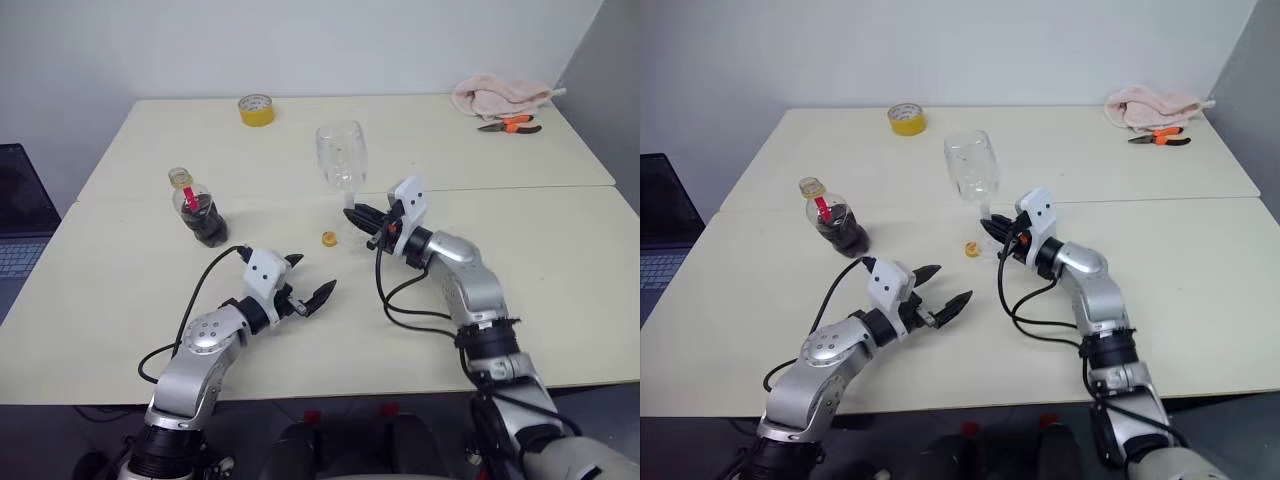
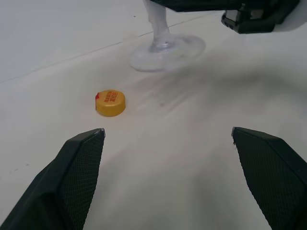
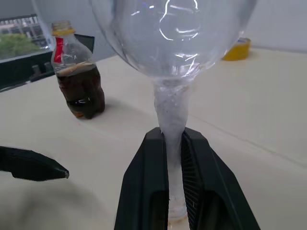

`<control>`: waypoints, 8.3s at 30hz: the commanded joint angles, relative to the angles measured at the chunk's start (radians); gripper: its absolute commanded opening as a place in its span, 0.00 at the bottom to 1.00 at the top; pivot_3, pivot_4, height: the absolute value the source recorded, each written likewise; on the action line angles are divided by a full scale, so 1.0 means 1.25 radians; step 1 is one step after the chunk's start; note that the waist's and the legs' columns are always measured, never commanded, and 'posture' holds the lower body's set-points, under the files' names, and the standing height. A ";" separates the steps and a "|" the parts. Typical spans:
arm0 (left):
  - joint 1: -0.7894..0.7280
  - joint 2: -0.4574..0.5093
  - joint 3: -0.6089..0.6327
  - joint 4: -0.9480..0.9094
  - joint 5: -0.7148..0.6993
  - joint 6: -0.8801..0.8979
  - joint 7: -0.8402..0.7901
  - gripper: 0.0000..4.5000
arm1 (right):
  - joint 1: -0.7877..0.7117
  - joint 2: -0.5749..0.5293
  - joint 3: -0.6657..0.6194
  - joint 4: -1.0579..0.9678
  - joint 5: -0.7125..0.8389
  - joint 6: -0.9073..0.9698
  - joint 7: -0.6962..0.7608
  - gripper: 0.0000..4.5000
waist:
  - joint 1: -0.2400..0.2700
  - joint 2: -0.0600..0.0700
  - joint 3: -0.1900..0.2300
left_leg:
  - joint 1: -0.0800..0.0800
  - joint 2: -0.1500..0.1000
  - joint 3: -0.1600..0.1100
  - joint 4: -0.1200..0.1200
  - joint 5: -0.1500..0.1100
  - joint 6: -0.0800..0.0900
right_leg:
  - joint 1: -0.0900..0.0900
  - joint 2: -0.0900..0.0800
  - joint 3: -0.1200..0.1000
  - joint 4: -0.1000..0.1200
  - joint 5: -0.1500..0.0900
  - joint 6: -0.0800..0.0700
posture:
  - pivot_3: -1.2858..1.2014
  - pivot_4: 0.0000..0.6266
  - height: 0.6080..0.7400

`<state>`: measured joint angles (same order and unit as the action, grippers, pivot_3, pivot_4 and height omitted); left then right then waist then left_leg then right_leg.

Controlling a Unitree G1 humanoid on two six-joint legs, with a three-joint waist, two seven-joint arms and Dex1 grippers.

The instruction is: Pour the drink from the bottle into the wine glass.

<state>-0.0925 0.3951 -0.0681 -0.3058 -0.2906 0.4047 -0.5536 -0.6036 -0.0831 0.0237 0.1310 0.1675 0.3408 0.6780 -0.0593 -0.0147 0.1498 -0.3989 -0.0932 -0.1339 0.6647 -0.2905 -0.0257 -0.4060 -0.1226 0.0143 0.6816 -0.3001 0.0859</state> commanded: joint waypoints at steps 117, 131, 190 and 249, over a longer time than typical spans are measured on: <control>0.093 0.035 0.365 0.023 -0.110 -0.073 0.077 1.00 | -0.082 -0.610 -0.121 -0.427 0.436 0.355 0.296 0.99 | 0.036 -0.007 -0.002 | 0.000 0.000 0.000 0.000 0.000 0.001 | 0.003 -0.001 -0.002 -0.004 0.000 0.000 | 0.52 0.24 1.00; -0.077 0.037 0.324 0.190 -0.027 -0.110 0.142 1.00 | -0.068 -0.630 -0.073 -0.439 0.399 0.344 0.276 0.99 | 0.043 -0.008 -0.002 | -0.001 0.000 0.001 0.002 0.000 0.001 | 0.002 -0.001 -0.001 -0.002 0.000 0.000 | 0.52 0.24 1.00; -0.494 0.021 0.144 0.498 0.110 -0.256 0.103 0.25 | -0.064 -0.631 -0.079 -0.426 0.376 0.342 0.213 1.00 | 0.026 -0.011 0.000 | -0.003 -0.001 -0.002 0.004 0.000 0.001 | 0.001 -0.001 -0.004 -0.001 0.000 0.000 | 0.52 0.24 1.00; -0.743 0.153 -0.138 0.704 0.605 -0.817 0.150 0.25 | 0.012 -0.644 -0.130 -0.483 0.384 0.350 0.118 1.00 | 0.022 -0.011 0.001 | -0.005 -0.001 -0.001 0.006 0.000 0.001 | 0.000 -0.001 -0.005 -0.001 0.000 0.000 | 0.52 0.24 1.00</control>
<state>-0.9777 0.5696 -0.2509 0.5882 0.4698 -0.5930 -0.3968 -0.5830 -0.8723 -0.0984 -0.4560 0.6480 0.7944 0.8281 -0.0318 -0.0286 0.1506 -0.4049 -0.0949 -0.1357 0.6722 -0.2910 -0.0249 -0.4055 -0.1240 0.0085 0.6810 -0.2999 0.0862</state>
